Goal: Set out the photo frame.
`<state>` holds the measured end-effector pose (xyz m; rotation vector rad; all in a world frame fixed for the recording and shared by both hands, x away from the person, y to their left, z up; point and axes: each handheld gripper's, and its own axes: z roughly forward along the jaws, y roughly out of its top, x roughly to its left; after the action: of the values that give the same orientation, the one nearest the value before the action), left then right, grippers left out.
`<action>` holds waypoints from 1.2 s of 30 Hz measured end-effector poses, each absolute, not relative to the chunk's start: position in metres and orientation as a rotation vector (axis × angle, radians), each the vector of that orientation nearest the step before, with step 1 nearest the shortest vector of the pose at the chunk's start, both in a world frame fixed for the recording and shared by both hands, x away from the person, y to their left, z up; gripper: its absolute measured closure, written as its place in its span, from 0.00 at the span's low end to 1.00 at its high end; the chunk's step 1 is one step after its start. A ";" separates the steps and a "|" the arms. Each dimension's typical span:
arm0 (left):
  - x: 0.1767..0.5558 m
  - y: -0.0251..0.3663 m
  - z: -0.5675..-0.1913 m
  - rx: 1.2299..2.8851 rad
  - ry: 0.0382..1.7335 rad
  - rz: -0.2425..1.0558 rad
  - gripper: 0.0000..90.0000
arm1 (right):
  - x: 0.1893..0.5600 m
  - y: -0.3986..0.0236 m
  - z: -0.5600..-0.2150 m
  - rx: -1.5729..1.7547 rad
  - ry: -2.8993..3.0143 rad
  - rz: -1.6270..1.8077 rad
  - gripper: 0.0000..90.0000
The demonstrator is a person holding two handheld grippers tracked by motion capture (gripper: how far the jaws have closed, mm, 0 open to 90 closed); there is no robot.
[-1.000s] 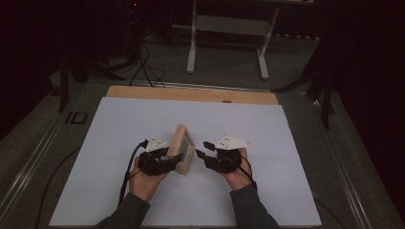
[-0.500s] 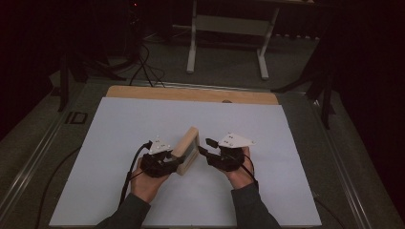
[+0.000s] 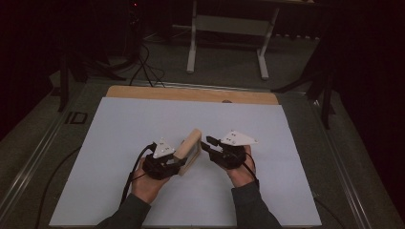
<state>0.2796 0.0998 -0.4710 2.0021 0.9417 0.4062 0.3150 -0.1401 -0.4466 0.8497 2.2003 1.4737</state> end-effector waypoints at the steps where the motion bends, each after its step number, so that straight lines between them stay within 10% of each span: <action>1: 0.280 0.100 -0.471 2.004 0.941 0.406 0.67 | 0.315 -0.140 -0.445 0.848 2.197 1.475 0.78; 15: 0.276 0.094 -0.471 2.032 0.904 0.443 0.67 | 0.323 -0.132 -0.435 0.827 2.149 1.483 0.99; 36: 0.274 0.094 -0.471 2.055 0.867 0.457 0.67 | 0.360 -0.109 -0.446 0.845 2.189 1.396 1.00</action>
<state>0.2742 0.0945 -0.4707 2.0552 0.8667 0.4569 0.3596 -0.1087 -0.4460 0.8453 2.1893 1.3961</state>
